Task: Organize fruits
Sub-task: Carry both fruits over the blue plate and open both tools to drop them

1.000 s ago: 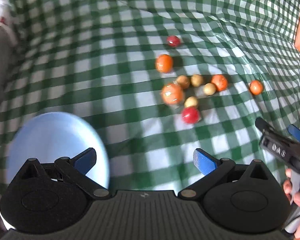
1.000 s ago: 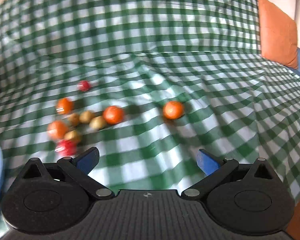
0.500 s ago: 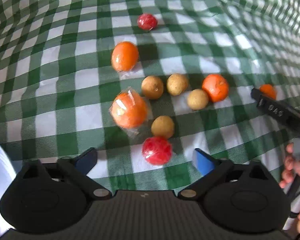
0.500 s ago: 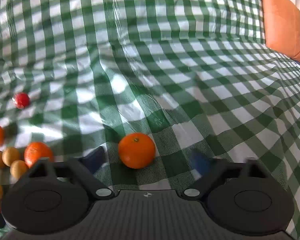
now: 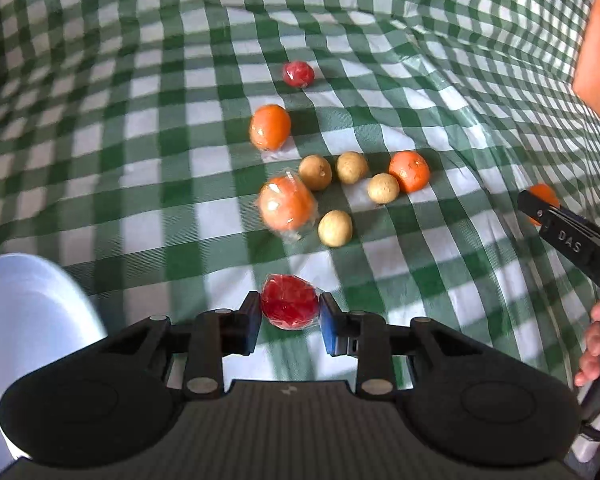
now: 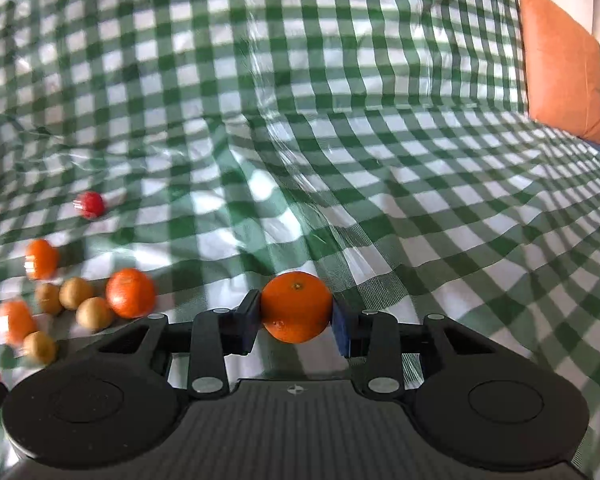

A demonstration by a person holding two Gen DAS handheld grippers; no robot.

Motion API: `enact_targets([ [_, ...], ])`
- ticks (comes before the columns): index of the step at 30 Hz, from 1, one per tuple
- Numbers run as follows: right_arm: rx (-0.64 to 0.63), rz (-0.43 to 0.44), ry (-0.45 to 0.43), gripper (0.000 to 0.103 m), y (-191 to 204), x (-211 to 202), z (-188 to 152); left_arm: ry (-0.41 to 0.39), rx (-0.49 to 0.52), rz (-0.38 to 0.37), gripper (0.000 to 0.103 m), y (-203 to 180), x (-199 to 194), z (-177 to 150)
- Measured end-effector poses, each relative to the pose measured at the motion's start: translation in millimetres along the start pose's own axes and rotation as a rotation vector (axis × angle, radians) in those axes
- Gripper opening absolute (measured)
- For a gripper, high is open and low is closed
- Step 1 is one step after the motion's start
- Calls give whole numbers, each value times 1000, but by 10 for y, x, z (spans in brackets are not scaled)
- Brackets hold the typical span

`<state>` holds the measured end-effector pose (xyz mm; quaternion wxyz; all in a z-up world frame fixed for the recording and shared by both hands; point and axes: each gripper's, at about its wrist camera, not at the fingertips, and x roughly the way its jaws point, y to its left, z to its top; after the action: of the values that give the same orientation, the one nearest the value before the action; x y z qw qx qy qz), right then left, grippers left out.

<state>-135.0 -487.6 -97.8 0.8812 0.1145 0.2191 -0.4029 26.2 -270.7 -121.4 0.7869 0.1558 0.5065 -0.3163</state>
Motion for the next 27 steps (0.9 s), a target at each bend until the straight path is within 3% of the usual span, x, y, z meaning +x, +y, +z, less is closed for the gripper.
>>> enact_targets([
  [6, -97, 100, -35, 38, 386, -664, -74, -9, -28, 31, 34, 367, -616, -301],
  [16, -179, 384, 13, 38, 1482, -1551, -368, -73, -158, 98, 34, 1283, -1539, -876],
  [21, -237, 474, 59, 38, 2028, -1799, -547, -99, -225, 104, 34, 1598, -1720, -1049],
  [27, -305, 485, 85, 38, 2413, -1867, -625, -108, -253, 96, 35, 1784, -1743, -1085],
])
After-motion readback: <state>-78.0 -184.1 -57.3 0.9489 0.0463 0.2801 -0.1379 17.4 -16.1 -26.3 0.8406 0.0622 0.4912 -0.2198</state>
